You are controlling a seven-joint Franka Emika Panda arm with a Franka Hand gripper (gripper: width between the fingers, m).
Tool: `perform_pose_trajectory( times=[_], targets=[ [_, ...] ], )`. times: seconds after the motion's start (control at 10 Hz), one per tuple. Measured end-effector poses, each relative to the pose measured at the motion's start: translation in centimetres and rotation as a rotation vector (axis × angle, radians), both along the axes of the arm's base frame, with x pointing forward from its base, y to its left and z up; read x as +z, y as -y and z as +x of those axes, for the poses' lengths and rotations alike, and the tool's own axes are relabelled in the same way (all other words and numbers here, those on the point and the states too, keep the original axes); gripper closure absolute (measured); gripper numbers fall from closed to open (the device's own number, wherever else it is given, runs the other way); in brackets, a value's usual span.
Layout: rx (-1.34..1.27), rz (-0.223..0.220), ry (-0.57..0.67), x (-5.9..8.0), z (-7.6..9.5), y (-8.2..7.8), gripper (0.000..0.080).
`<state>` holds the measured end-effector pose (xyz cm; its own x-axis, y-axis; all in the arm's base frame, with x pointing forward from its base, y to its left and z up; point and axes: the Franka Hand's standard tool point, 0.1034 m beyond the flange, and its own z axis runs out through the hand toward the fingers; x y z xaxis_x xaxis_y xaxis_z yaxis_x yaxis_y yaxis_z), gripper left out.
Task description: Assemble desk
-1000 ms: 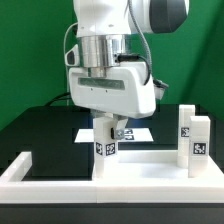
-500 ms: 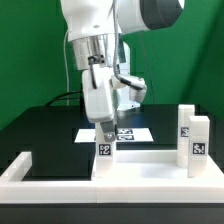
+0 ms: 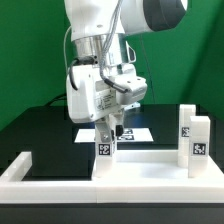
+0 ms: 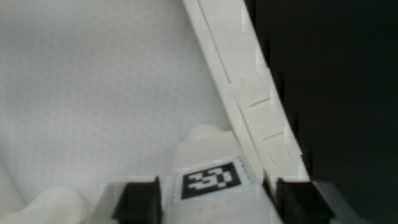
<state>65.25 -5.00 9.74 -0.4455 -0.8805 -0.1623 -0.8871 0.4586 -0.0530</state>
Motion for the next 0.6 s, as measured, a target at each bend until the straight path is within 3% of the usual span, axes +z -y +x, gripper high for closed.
perform_pose_trajectory(
  times=[0.2,0.3,0.4,0.5,0.6],
  targets=[
    [0.015,-0.002,0.001,0.0,0.0,0.0,0.0489],
    [0.015,-0.002,0.0,-0.1,0.0,0.0,0.0397],
    [0.034,-0.002,0.006,0.3,0.1,0.0,0.0397],
    [0.061,0.006,0.029,2.1,0.4,-0.3,0.0224],
    [0.068,0.017,0.066,4.7,0.8,-0.6,0.0163]
  ],
)
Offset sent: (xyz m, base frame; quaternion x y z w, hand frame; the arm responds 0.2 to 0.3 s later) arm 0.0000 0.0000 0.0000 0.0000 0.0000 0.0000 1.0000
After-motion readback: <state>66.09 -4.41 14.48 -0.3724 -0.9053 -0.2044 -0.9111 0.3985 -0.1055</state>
